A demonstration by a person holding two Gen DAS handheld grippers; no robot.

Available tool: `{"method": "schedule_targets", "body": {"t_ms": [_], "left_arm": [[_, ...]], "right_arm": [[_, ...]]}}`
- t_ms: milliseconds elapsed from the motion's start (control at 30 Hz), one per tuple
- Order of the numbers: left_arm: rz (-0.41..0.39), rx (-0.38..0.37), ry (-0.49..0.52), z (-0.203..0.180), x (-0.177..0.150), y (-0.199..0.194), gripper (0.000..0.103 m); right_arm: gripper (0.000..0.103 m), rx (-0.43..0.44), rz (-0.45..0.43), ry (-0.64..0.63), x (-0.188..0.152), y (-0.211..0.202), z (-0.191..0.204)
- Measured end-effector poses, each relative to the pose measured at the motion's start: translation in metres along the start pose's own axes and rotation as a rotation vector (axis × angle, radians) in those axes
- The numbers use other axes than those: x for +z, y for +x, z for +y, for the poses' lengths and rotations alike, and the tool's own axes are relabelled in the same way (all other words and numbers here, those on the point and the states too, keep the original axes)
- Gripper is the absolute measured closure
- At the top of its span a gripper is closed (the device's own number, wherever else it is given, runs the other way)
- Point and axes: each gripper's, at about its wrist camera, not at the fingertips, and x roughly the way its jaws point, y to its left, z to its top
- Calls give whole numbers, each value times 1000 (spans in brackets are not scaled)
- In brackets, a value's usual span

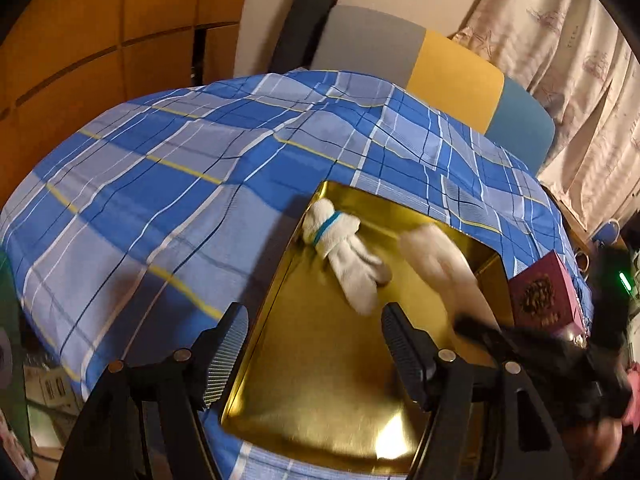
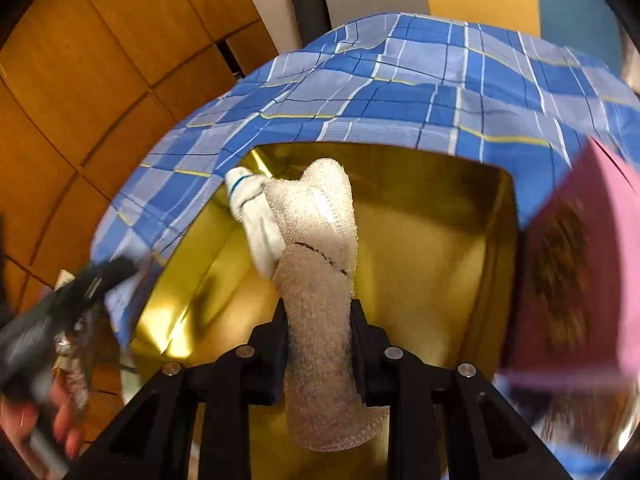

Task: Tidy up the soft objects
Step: 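Carry both socks into the gold tray and open both tools, then withdraw both tools from the tray back toward the toy pile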

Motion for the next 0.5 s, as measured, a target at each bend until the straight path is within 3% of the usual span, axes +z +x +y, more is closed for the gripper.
{"method": "schedule_targets", "body": {"t_ms": [267, 500], "left_arm": [[5, -14, -48, 6, -29, -10, 33], [28, -31, -74, 3, -47, -5, 33]], "right_arm": [[67, -107, -4, -104, 31, 46, 11], [54, -94, -82, -78, 26, 11, 13]]}}
